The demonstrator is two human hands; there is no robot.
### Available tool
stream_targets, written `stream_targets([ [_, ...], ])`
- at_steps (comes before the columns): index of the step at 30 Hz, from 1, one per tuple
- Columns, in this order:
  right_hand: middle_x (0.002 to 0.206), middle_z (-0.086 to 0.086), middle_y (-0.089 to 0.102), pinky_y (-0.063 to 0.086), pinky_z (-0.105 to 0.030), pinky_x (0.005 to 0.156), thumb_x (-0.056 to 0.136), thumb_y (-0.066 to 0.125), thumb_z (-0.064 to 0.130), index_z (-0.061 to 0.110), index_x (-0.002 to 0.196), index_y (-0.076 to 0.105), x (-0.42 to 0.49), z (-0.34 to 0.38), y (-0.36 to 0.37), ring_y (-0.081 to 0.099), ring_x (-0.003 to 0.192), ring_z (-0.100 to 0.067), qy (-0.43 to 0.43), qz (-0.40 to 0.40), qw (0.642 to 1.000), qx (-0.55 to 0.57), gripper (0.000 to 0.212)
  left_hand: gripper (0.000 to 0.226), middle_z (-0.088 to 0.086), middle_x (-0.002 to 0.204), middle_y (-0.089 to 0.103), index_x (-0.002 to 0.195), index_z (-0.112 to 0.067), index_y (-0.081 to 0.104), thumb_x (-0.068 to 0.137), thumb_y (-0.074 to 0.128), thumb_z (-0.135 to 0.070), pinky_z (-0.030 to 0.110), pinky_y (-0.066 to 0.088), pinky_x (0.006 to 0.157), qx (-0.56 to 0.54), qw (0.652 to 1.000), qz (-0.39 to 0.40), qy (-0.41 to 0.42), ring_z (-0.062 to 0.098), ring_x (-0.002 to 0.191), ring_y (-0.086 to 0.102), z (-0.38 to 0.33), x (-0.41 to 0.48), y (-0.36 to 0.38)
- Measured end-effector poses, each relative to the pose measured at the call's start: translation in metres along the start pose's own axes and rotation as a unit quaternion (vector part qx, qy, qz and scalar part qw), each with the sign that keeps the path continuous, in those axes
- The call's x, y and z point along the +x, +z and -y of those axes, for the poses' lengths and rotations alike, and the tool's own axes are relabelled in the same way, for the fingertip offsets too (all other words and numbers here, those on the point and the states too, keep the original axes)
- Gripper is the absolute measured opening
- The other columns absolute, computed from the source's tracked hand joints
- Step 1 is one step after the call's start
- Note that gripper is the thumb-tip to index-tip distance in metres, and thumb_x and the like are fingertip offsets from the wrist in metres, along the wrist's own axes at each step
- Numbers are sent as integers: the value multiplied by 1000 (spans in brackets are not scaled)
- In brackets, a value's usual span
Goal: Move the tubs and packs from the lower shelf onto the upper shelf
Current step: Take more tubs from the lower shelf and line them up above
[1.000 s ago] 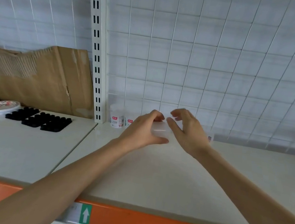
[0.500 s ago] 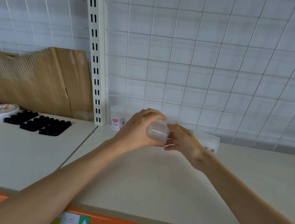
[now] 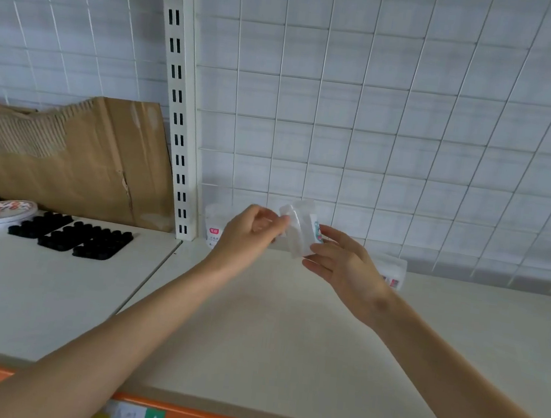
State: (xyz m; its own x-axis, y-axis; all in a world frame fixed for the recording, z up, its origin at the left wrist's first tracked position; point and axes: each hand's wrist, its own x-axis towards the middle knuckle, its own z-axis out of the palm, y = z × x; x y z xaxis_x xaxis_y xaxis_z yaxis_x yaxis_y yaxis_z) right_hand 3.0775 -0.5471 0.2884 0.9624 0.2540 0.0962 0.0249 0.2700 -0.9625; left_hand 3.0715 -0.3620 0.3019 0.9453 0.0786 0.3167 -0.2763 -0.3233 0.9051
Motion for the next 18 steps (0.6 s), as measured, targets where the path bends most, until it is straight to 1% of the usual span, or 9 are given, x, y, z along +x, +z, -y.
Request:
stream_targets([
  [1,123,-17,66,54,-33,94,90,59,-2,9,128,57,-1,-1,0,66,110,-25,-7,12,1000,-21,39,32,-2,97,73,108,-12,61,94,63,-41,25,52,76,-25,999,26,-24,11,86,70,0,-1,3],
  [2,122,-14,67,53,-32,96,90,59,-3,10,127,58,-1,-1,0,65,113,-24,-15,24,999,-42,39,34,0,98,74,109,-11,61,94,62,-41,28,52,75,-37,998,47,-34,14,85,72,-1,-3,5],
  [5,121,-10,68,51,-33,98,89,63,0,12,127,59,-1,-3,-3,65,113,-21,-30,39,996,-75,40,34,-3,99,74,111,-15,62,90,68,-41,24,50,71,-31,997,62,-23,10,84,72,-2,-4,7],
  [8,123,-6,66,54,-32,93,84,73,6,15,128,57,-1,-5,-4,66,111,-18,-43,25,993,-104,48,33,-5,99,73,110,-18,65,86,72,-39,22,50,69,-20,998,52,-13,9,84,71,-1,-3,7],
  [12,121,-4,66,55,-32,90,83,74,5,16,126,54,-1,-6,-1,67,107,-16,-47,5,991,-126,49,27,-3,98,74,111,-16,67,89,70,-32,22,51,70,-36,997,64,-16,11,85,71,2,-1,7],
  [14,120,-2,67,54,-31,89,86,70,5,17,127,53,-1,-4,-2,66,109,-17,-44,7,991,-125,46,25,-5,96,75,114,-14,69,93,66,-28,25,53,76,-54,995,80,-23,8,84,70,3,0,6],
  [16,118,-4,69,52,-33,92,90,62,4,15,126,55,-1,-2,-3,65,110,-18,-43,5,994,-102,38,25,-5,97,75,117,-15,68,95,63,-25,29,53,82,-68,993,88,-27,6,85,70,4,2,5],
  [18,117,-7,70,51,-35,95,93,56,3,13,123,57,0,0,-5,65,111,-21,-48,3,996,-75,32,34,-1,103,75,127,-17,61,95,64,-24,30,53,83,-97,991,83,-39,11,92,70,4,4,4],
])
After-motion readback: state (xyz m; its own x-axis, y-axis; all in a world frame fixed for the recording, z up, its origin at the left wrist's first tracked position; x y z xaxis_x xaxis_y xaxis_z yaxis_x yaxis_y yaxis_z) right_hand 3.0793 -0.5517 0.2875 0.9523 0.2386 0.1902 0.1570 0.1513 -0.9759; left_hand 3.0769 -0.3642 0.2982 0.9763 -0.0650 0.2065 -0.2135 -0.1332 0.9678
